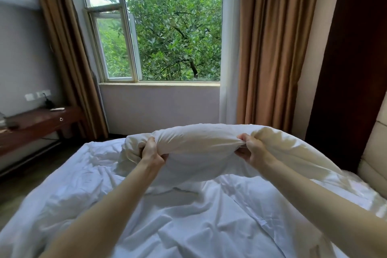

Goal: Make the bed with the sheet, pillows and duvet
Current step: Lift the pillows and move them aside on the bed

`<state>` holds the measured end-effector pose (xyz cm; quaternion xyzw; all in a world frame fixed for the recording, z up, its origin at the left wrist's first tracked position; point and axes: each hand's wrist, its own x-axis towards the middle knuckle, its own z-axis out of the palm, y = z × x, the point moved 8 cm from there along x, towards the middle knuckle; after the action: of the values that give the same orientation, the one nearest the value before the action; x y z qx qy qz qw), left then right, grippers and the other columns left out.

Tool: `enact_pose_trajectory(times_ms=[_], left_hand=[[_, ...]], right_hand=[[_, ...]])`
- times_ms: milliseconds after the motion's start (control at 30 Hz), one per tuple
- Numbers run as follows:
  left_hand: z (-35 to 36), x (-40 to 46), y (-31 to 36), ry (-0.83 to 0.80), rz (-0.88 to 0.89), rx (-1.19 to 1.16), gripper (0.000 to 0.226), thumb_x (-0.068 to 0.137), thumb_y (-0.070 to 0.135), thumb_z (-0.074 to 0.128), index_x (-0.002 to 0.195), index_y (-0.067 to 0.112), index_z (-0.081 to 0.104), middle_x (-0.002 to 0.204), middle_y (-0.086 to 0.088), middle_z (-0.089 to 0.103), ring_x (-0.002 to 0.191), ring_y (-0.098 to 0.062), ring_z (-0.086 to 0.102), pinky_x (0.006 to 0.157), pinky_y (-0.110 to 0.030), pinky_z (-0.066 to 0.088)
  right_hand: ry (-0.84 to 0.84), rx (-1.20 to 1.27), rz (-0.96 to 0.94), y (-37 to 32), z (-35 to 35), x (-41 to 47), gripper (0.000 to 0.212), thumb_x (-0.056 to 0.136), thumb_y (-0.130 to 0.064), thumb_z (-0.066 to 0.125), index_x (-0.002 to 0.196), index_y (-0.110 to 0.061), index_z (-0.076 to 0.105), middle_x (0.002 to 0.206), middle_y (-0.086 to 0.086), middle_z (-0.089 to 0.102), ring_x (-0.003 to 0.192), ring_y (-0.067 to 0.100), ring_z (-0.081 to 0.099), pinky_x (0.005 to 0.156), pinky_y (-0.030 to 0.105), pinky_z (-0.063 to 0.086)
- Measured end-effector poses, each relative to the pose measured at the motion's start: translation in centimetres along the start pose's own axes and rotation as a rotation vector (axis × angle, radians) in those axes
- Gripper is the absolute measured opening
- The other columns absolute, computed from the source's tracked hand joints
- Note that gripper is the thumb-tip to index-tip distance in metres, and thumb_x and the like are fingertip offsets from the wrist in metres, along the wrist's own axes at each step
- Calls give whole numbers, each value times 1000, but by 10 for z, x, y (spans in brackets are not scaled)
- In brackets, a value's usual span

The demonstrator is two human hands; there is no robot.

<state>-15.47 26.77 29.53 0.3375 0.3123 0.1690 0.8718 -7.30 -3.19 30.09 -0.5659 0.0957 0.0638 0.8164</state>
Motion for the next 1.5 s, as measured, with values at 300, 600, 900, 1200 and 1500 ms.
enact_pose_trajectory(times_ms=[300, 600, 900, 1200, 1500], left_hand=[[-52, 35, 78, -5, 59, -26, 47, 88, 36, 63, 131, 20, 52, 130, -3, 59, 115, -23, 58, 57, -34, 51], [-121, 106, 191, -46, 109, -20, 33, 96, 34, 53, 124, 18, 51, 116, -8, 58, 105, -24, 55, 83, -39, 48], [-163, 170, 313, -116, 138, 19, 43, 96, 38, 51, 132, 14, 50, 132, -9, 55, 107, -22, 55, 83, -33, 47], [-168, 224, 374, -158, 174, -56, 46, 94, 41, 53, 133, 17, 50, 128, -8, 59, 105, -22, 58, 74, -34, 50], [-184, 305, 390, -156, 98, -92, 64, 77, 52, 64, 130, 17, 54, 127, -6, 60, 111, -23, 59, 50, -34, 57]], right_hand=[[-106, -27, -5, 22, 102, -2, 22, 88, -3, 49, 68, -9, 56, 65, 6, 47, 62, 17, 49, 62, 30, 48], [-76, 18, -4, 76, 243, -13, 17, 88, -2, 52, 72, -7, 55, 66, 6, 47, 60, 16, 48, 43, 21, 50], [-82, -7, -102, 85, 380, -21, 20, 89, 0, 51, 70, -8, 55, 70, 7, 50, 66, 17, 51, 62, 29, 49], [-134, 20, -145, 79, 468, 16, 25, 90, 1, 49, 66, -9, 53, 67, 5, 46, 63, 15, 48, 62, 27, 45], [-155, 60, -111, 92, 527, 76, 25, 87, 3, 54, 66, -11, 51, 66, 3, 45, 62, 15, 47, 61, 27, 44]])
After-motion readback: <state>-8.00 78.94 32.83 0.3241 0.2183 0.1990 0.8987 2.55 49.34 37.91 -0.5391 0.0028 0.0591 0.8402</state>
